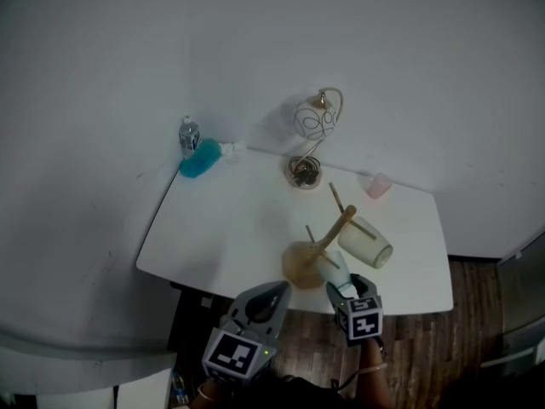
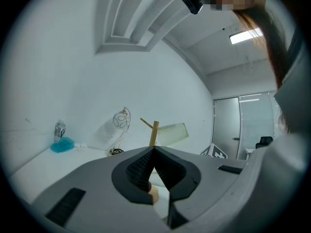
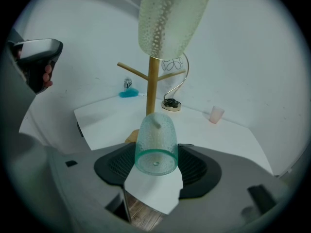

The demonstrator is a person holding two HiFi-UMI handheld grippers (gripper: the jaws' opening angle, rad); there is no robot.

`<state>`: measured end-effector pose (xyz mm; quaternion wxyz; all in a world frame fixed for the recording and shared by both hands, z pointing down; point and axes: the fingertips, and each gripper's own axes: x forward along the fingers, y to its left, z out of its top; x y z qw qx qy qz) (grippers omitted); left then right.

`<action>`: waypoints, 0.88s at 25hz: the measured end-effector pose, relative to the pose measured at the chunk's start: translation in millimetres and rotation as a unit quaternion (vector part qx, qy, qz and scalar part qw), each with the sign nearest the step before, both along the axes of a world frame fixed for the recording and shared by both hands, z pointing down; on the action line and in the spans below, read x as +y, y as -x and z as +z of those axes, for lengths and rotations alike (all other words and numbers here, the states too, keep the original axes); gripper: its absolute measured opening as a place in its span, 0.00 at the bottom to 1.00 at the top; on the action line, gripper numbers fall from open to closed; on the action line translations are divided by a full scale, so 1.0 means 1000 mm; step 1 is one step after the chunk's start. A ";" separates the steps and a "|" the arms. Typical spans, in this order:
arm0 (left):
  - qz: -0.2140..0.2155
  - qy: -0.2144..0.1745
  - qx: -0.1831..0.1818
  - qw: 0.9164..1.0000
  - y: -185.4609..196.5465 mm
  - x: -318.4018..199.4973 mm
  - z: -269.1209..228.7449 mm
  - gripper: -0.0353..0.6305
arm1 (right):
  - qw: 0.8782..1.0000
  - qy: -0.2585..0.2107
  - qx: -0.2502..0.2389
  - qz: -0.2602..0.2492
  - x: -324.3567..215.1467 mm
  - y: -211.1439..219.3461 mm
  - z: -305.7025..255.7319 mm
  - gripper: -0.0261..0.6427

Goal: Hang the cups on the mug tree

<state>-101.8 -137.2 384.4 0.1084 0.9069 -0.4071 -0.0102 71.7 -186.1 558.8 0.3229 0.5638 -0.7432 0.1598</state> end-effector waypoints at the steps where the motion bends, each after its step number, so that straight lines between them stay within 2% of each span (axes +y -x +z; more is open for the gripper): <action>1: 0.000 0.000 0.000 1.000 0.000 -0.001 0.000 0.05 | 1.000 -0.001 -0.002 -0.001 -0.001 0.001 -0.001 0.46; 22: -0.006 0.003 -0.006 1.000 0.006 -0.003 0.002 0.05 | 1.000 -0.021 -0.019 0.009 -0.008 0.006 -0.010 0.45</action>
